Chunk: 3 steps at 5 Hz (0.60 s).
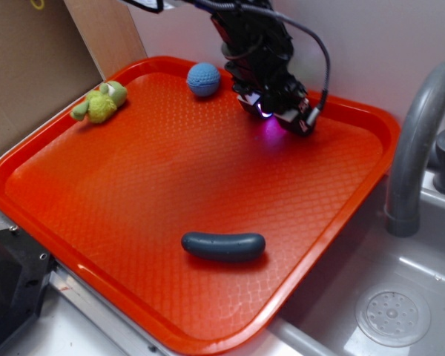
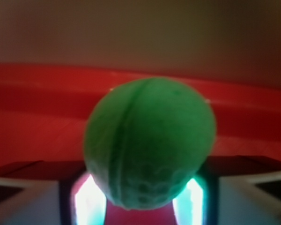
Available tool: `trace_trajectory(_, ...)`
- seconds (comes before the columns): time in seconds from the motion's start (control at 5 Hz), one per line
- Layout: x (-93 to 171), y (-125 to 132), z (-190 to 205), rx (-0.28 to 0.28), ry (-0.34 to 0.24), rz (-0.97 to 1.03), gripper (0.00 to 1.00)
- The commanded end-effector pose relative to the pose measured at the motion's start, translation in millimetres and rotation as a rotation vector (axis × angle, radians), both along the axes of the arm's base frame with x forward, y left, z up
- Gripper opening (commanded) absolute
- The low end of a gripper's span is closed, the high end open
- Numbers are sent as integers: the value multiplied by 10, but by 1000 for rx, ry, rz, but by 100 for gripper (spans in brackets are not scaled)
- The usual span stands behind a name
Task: Grab the green ball.
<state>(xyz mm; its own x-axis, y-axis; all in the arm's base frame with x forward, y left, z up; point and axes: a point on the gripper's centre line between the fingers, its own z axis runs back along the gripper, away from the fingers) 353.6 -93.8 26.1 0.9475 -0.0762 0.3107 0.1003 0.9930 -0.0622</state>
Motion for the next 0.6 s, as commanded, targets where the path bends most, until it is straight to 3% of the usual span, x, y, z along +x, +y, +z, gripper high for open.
trace_trajectory(0.0,265,131,339,-10,-92,51,0)
trace_trajectory(0.2,105,310,473,3,-66,102,0)
trace_trajectory(0.4,-340,585,759,47,15,178,0)
